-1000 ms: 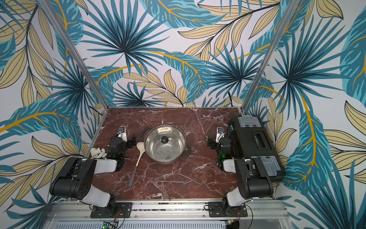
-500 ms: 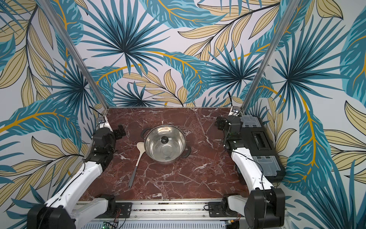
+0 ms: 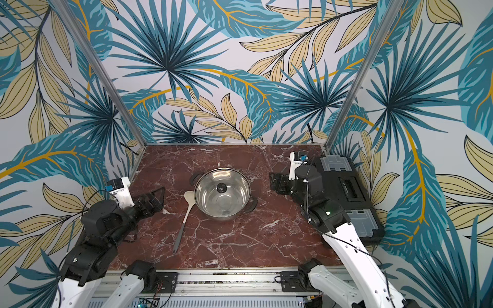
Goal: Stir the soup with a spoon
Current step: Pick up the lid from the pan.
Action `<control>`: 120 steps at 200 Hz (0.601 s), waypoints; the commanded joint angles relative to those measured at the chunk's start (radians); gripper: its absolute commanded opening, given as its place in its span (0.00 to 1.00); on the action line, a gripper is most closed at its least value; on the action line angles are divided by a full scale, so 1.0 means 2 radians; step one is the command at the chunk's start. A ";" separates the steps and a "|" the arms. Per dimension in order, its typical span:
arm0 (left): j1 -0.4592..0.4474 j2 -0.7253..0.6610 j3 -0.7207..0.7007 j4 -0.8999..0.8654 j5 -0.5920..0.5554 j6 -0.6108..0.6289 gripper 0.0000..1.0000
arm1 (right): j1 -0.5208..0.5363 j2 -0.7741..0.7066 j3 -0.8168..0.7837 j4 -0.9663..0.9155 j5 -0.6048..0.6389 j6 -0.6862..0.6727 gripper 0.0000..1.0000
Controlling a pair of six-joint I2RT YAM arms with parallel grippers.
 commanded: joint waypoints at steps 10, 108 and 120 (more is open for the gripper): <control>-0.002 -0.051 -0.012 -0.095 0.066 -0.031 1.00 | 0.108 0.041 0.026 -0.060 0.029 0.005 0.78; -0.002 -0.061 -0.013 -0.112 0.096 -0.050 1.00 | 0.244 0.358 0.238 -0.092 0.150 -0.022 0.72; -0.002 -0.060 -0.011 -0.114 0.096 -0.051 1.00 | 0.245 0.381 0.253 -0.090 0.158 -0.023 0.72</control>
